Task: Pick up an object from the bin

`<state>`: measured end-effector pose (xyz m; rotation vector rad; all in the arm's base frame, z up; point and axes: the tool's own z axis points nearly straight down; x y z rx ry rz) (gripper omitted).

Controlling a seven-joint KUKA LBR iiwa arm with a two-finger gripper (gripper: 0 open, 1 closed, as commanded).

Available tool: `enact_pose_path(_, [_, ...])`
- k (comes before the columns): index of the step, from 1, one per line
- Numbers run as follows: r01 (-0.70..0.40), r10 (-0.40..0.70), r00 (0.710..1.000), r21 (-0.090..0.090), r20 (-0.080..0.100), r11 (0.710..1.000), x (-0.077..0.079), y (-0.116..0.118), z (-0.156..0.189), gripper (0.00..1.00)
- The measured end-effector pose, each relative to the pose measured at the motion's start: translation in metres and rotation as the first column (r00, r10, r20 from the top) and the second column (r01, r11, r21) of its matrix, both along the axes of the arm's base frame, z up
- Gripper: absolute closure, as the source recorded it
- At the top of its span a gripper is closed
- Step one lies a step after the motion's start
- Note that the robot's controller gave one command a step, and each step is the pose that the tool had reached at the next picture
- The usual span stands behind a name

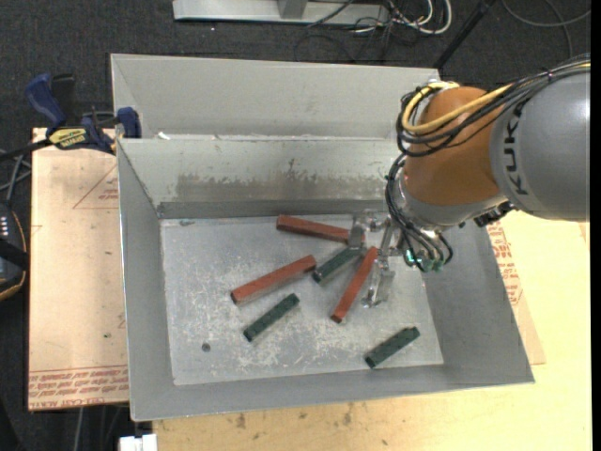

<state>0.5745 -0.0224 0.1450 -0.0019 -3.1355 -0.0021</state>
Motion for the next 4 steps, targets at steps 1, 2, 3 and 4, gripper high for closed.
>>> enact_pose_path(1, [-0.001,0.001,1.000,-0.001,0.007,1.000,0.002,0.000,0.004,0.00])
enact_pose_path(2, [-0.093,0.093,0.996,-0.001,0.013,0.996,0.016,0.000,-0.036,0.00])
enact_pose_path(3, [-0.306,0.306,0.952,0.000,0.007,0.952,-0.017,-0.021,-0.068,1.00])
enact_pose_path(4, [-0.306,0.306,0.952,0.000,0.007,0.952,-0.017,-0.021,-0.068,0.00])
